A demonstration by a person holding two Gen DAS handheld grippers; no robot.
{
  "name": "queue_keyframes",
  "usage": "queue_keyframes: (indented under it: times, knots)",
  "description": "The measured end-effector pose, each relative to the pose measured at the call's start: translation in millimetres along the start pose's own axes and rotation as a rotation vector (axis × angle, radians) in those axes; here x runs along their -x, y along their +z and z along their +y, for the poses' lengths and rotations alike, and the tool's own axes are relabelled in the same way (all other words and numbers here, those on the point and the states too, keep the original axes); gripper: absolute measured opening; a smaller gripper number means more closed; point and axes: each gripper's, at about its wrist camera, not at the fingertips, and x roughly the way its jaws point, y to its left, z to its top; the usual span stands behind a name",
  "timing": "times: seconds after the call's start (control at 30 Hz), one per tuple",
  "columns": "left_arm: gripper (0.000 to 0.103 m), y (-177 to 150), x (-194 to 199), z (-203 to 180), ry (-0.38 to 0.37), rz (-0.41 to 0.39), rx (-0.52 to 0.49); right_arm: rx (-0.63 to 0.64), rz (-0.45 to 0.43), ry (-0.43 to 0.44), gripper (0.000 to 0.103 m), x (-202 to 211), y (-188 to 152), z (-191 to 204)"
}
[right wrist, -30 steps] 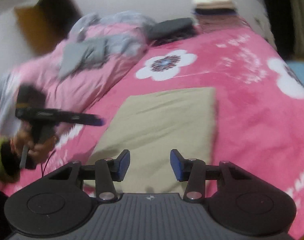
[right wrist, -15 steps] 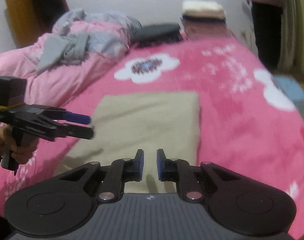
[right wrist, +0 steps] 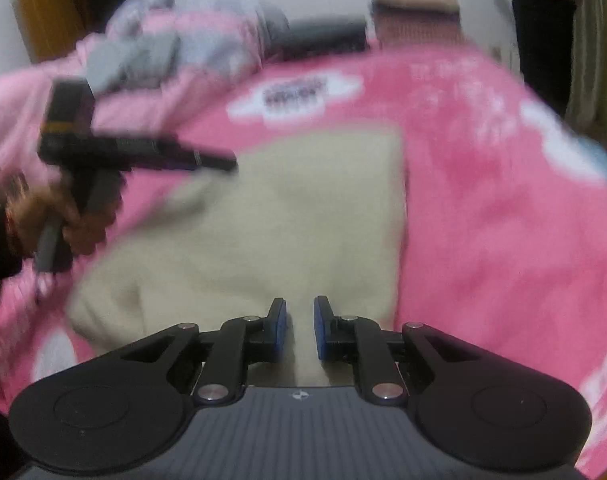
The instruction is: Fold clothes
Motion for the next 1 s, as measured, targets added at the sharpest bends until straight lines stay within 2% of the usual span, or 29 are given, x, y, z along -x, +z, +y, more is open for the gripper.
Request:
queue_keyframes:
  times: [0.07, 0.13, 0.2, 0.27, 0.47, 0.6, 0.73, 0.83, 0.97, 1.0]
  knots:
    - [0.087, -1.1, 0.3, 3.3, 0.017, 0.003, 0.017, -0.02, 0.004, 0.008, 0.016, -0.1, 0.8, -3.1]
    - [0.086, -1.6, 0.2, 12.3, -0.003, 0.02, 0.08, -0.044, 0.01, 0.008, 0.016, 5.0, 8.6, -4.8]
    - [0.085, 0.5, 6.6, 10.6, 0.013, 0.015, 0.088, -0.064, -0.006, 0.001, 0.016, 12.8, 16.4, -5.8]
    - [0.085, 2.1, 16.6, 4.3, 0.045, -0.003, 0.069, -0.067, -0.03, -0.015, 0.016, 17.9, 18.7, -5.2]
    - [0.085, 8.7, 55.4, -5.1, 0.083, -0.086, 0.096, -0.045, 0.016, -0.057, 0.019, 10.0, 9.4, 0.5]
    - [0.086, 5.8, 96.0, -39.6, -0.006, -0.103, -0.006, -0.094, -0.035, -0.009, 0.021, 36.1, 9.5, 6.3]
    - [0.087, -16.1, 115.8, -86.2, -0.138, -0.039, -0.168, 0.001, -0.042, 0.01, 0.026, 49.8, 3.7, 29.1]
    - [0.087, -39.7, 112.5, -121.5, -0.134, 0.004, -0.342, 0.091, -0.043, 0.02, 0.027, 56.1, -1.5, 48.4]
    - [0.085, -64.3, 96.6, -148.8, -0.046, 0.076, -0.564, 0.211, -0.025, 0.008, 0.027, 55.3, -9.1, 71.1]
    - [0.085, -68.3, 94.4, -151.0, -0.045, 0.087, -0.597, 0.242, -0.015, -0.002, 0.027, 52.3, -11.1, 75.8]
